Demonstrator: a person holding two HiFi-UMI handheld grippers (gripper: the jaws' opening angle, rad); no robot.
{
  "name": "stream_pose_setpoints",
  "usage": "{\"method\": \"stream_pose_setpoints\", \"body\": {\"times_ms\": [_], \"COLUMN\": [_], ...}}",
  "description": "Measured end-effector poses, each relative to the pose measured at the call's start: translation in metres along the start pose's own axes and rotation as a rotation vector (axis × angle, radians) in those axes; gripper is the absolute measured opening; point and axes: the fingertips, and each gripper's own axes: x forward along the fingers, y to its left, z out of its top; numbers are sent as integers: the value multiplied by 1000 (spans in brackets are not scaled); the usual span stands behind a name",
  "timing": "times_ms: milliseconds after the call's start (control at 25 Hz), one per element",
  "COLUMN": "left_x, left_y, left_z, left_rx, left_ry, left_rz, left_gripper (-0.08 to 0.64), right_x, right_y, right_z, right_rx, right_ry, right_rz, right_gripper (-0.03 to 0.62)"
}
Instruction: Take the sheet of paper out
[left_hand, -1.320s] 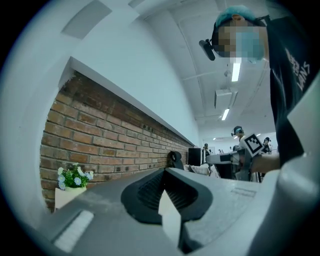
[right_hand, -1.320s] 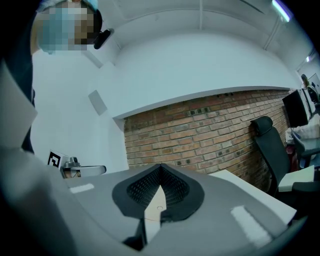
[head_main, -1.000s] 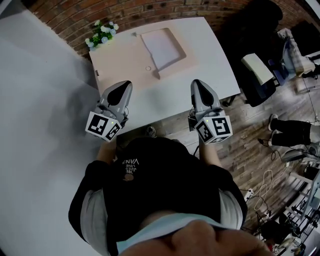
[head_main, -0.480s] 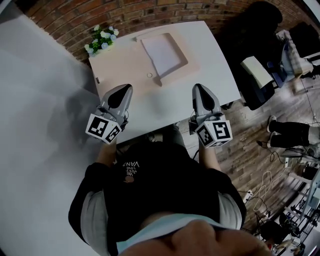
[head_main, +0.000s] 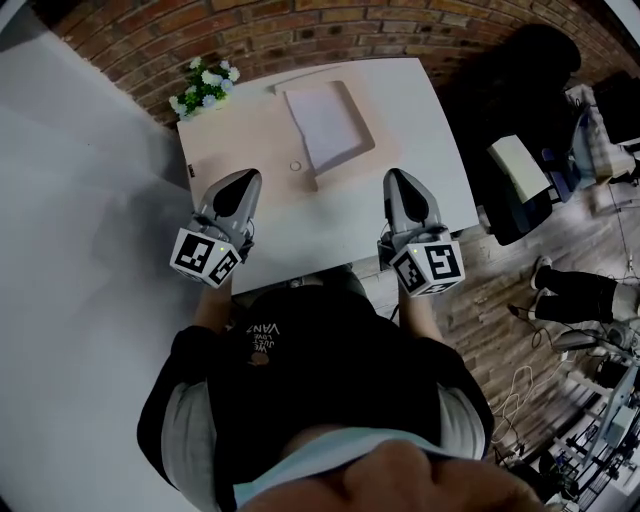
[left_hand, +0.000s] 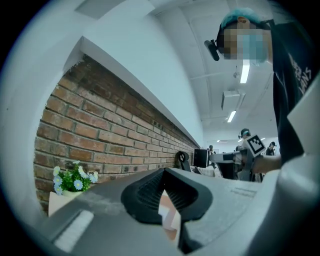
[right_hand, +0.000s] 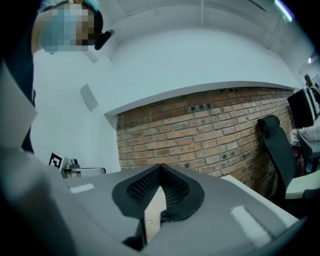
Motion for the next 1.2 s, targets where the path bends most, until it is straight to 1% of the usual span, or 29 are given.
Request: {"method": "stream_pose_setpoints", "body": {"times_ms": [240, 520, 720, 920, 1200], "left_x": [20, 41, 57, 73, 95], "left_y": [1, 3, 10, 27, 40], "left_z": [-2, -9, -16, -25, -47], "left_rx": [13, -18, 10, -13, -76], "left_ry": [14, 32, 35, 47, 87], "left_rz": [32, 76, 84, 125, 136], "left_gripper": [0, 0, 0, 0, 0], "right_x": [16, 31, 38, 44, 52], "right_y": [-23, -44, -56, -71, -90], "right_z": [6, 7, 7, 8, 7], "right_rx": [2, 9, 13, 8, 0], "right_ry": [8, 23, 32, 39, 52], "right_rz": [36, 66, 77, 76, 67], "right_gripper": [0, 0, 0, 0, 0]}}
